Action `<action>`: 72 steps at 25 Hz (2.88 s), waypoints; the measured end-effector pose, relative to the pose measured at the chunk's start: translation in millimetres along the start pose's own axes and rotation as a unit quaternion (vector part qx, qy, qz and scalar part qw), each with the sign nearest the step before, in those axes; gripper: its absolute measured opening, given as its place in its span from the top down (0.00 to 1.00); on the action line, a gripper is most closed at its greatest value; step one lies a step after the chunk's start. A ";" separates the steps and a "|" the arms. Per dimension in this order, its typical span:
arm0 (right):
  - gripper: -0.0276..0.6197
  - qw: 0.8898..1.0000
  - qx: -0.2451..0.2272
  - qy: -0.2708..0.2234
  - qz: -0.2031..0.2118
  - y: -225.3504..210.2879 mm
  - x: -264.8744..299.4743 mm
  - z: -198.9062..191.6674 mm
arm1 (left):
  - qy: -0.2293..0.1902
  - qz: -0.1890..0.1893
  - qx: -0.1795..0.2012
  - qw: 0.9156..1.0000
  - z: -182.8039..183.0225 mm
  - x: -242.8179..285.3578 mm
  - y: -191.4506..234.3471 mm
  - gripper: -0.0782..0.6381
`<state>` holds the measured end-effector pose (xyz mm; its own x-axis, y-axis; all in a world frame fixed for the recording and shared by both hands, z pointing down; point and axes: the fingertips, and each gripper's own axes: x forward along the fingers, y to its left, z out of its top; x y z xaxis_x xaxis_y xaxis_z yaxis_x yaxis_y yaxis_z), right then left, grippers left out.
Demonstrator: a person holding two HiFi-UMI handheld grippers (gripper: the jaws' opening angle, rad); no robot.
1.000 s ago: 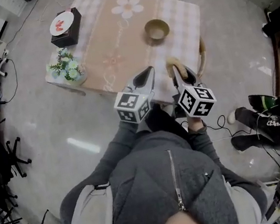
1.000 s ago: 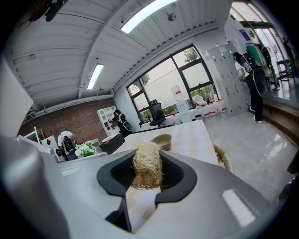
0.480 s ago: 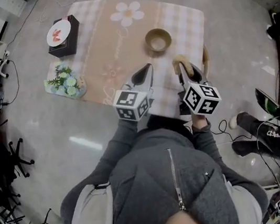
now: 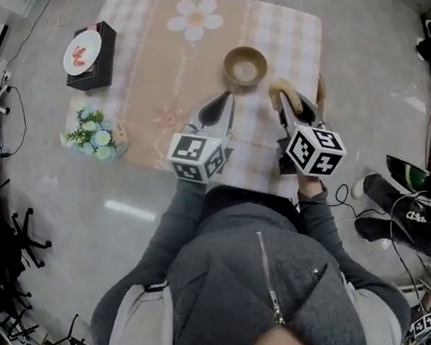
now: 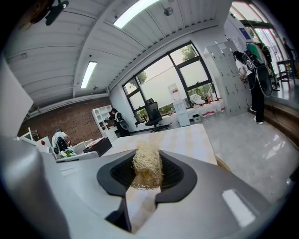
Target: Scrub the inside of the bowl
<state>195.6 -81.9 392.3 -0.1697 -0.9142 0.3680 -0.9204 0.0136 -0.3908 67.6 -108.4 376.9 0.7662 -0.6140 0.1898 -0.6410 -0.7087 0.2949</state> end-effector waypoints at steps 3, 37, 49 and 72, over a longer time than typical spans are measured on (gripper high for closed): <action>0.78 1.000 0.001 0.002 0.005 -2.9 6.6 0.0 | 0.000 -0.021 0.007 1.000 -0.1 9.0 0.0 0.89; 0.78 0.999 -0.030 0.037 0.009 -15.6 44.3 4.3 | 0.115 -0.140 0.104 0.978 -22.0 85.3 19.6 0.06; 0.78 0.998 -0.033 0.050 0.007 -26.7 53.8 3.2 | 0.152 -0.139 0.149 0.967 -44.4 110.1 30.9 0.06; 0.78 0.997 -0.014 0.069 -0.008 -43.7 69.2 -4.6 | 0.166 -0.144 0.208 0.953 -67.9 135.5 33.7 0.06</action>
<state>222.4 -143.9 438.7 -0.2003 -0.8502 0.4869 -0.9326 0.0132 -0.3607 153.0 -191.8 476.2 0.8410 -0.2784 0.4639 -0.3125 -0.9499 -0.0036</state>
